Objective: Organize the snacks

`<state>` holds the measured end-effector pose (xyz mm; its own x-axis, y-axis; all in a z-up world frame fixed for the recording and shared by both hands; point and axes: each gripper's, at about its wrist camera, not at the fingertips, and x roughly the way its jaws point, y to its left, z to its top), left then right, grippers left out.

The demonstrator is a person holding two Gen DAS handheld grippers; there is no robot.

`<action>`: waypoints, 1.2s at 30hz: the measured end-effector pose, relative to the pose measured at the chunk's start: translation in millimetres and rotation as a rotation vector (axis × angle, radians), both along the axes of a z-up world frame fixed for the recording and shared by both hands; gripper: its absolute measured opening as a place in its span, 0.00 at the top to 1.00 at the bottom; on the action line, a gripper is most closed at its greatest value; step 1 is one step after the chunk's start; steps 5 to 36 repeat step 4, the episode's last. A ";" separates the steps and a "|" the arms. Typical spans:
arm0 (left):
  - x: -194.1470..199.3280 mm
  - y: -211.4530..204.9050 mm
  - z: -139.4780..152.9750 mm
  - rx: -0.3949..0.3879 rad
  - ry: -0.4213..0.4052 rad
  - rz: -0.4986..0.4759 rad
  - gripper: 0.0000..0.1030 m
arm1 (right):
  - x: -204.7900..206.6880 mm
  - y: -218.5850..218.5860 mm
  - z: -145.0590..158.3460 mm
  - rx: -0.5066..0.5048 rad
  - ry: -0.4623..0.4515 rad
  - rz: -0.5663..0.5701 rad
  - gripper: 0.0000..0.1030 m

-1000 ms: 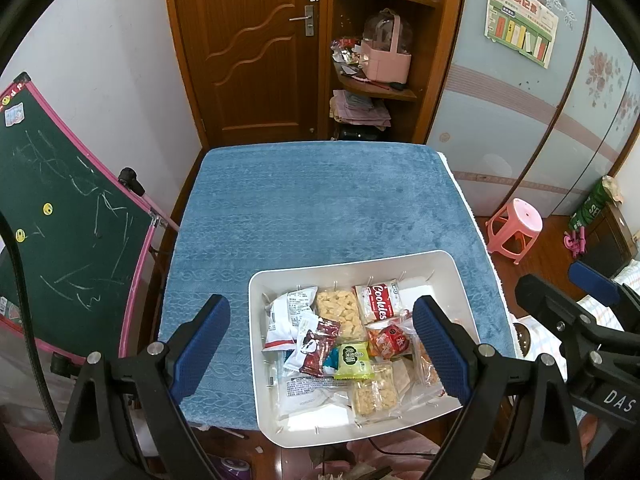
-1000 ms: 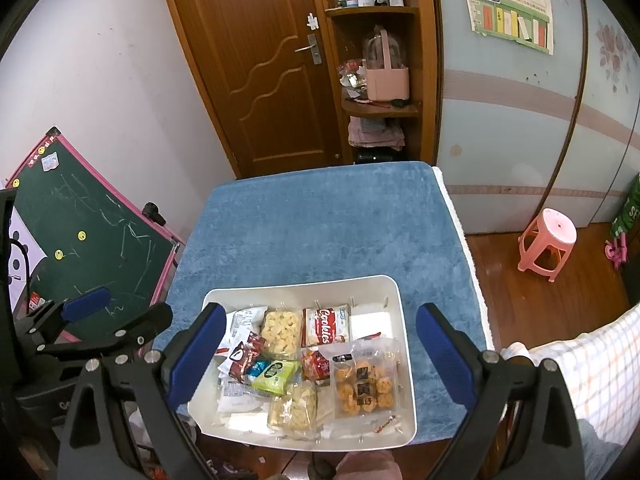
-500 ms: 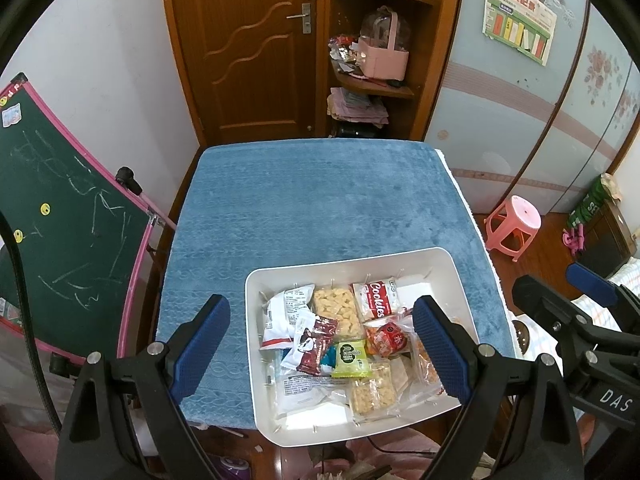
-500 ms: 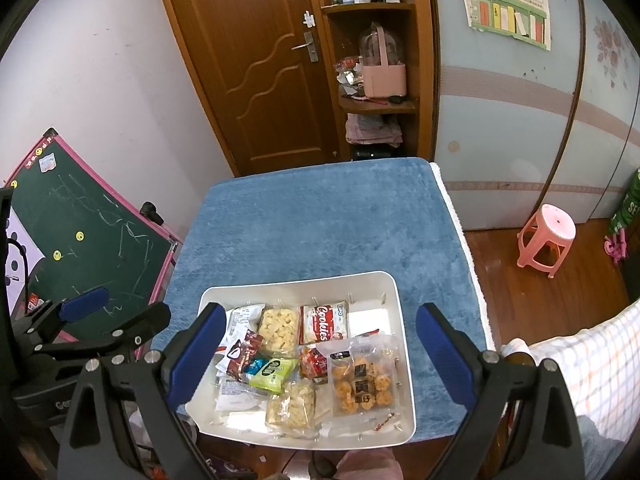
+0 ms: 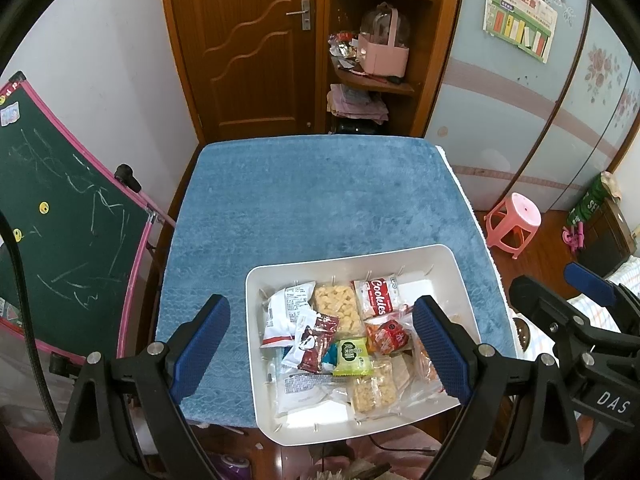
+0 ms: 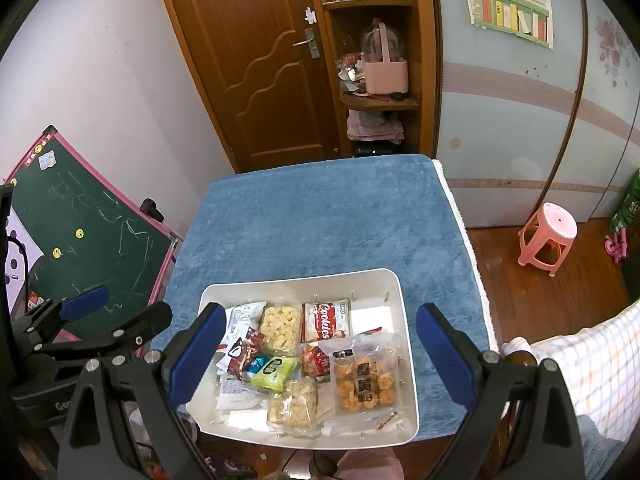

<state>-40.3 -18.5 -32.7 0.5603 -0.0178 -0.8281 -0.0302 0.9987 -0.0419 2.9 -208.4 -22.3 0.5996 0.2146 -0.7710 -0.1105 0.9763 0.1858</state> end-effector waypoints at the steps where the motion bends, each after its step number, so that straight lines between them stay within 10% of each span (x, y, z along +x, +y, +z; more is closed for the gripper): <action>1: 0.0 0.2 0.0 0.000 0.000 0.000 0.11 | -0.2 0.0 0.0 0.001 0.000 0.000 0.06; 36: -0.4 0.3 -0.8 0.000 0.001 -0.001 0.10 | 0.1 0.2 0.1 -0.001 -0.001 0.000 0.06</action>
